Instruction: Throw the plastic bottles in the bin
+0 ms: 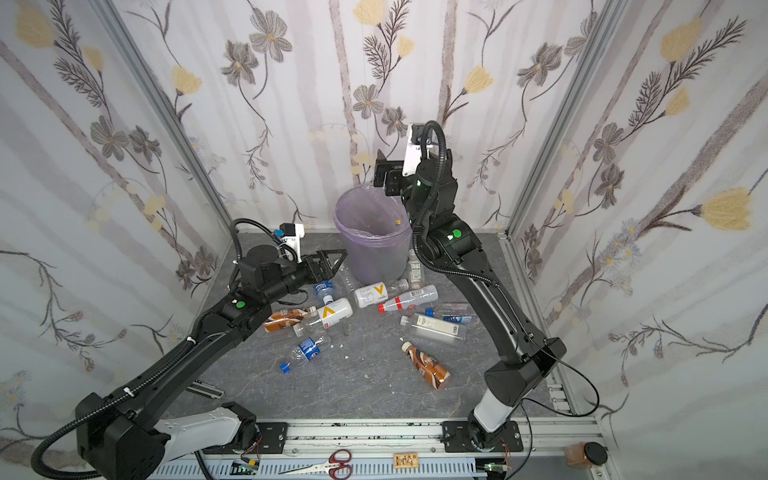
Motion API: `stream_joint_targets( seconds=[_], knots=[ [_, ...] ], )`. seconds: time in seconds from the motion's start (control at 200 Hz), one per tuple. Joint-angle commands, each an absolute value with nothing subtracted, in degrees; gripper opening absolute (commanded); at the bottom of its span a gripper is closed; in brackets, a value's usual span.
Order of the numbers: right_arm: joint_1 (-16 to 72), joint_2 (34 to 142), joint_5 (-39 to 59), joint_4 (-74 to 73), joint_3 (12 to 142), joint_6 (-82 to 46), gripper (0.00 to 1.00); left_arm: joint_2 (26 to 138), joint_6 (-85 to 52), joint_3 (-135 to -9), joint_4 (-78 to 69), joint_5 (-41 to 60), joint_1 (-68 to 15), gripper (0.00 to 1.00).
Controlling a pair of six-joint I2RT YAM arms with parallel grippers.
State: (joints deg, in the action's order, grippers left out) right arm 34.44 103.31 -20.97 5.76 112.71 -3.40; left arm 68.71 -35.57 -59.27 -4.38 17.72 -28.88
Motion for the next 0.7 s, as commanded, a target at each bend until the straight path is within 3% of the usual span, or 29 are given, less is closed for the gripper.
stream_joint_targets(
  seconds=[0.0,0.365,0.694],
  knots=[
    [34.5,101.1,-21.7,4.0,108.3,-2.7,1.00,69.5,-34.7,-59.9,-2.8,16.8,-28.8,1.00],
    [34.9,91.8,-19.8,1.2,87.3,-5.0,1.00,75.8,-26.2,-66.3,25.0,3.3,-28.8,1.00],
    [37.4,83.0,-20.4,2.2,65.7,-8.9,1.00,74.7,-23.7,-64.2,28.8,3.0,-29.8,1.00]
  ],
)
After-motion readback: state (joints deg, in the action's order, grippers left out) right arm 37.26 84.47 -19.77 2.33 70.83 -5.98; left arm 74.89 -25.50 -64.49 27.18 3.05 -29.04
